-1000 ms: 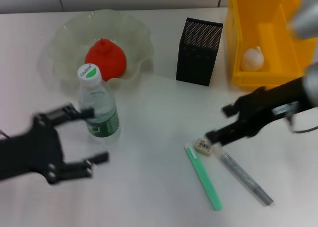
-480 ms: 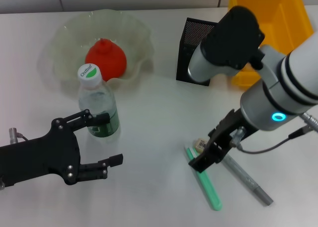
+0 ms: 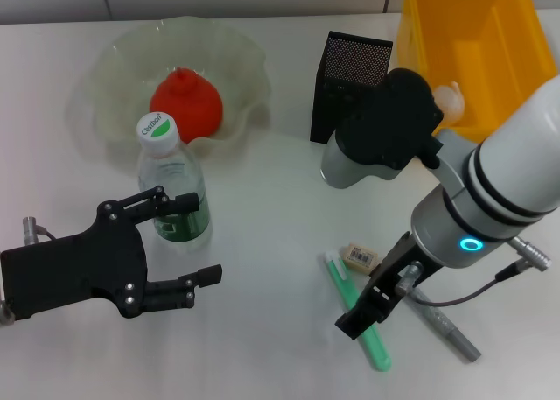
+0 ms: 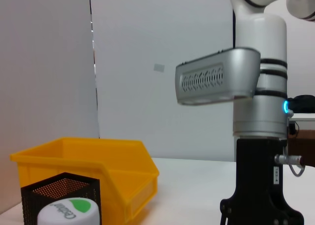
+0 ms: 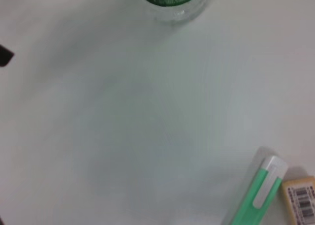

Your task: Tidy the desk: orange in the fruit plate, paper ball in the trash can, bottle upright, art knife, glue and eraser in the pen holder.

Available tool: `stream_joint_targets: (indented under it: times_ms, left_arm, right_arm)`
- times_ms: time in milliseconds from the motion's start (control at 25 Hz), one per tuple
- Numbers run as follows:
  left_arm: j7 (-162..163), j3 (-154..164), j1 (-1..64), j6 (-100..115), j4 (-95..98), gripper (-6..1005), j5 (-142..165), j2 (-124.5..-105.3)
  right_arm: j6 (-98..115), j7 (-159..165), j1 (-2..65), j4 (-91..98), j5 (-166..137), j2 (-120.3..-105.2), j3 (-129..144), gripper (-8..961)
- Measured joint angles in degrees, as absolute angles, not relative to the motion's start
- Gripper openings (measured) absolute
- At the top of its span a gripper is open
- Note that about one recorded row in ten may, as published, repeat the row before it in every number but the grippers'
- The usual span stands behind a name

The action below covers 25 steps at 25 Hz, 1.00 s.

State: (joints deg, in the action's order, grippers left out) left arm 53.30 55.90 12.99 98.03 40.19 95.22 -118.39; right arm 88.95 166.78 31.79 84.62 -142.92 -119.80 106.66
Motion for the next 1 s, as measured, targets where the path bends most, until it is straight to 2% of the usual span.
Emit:
stream_joint_targets:
  times_ms: [480,1000]
  left_arm:
    - [53.26,55.9,13.01,97.95,40.16,846,95.28,-118.38]
    - [53.26,55.9,12.83,97.99,40.17,844,95.27,-118.39]
  right_arm:
    - [86.41,167.28,33.86,79.09,-141.29,-119.8,107.47,768]
    - [85.23,167.43,34.12,76.96,-140.85,-119.8,107.8,295]
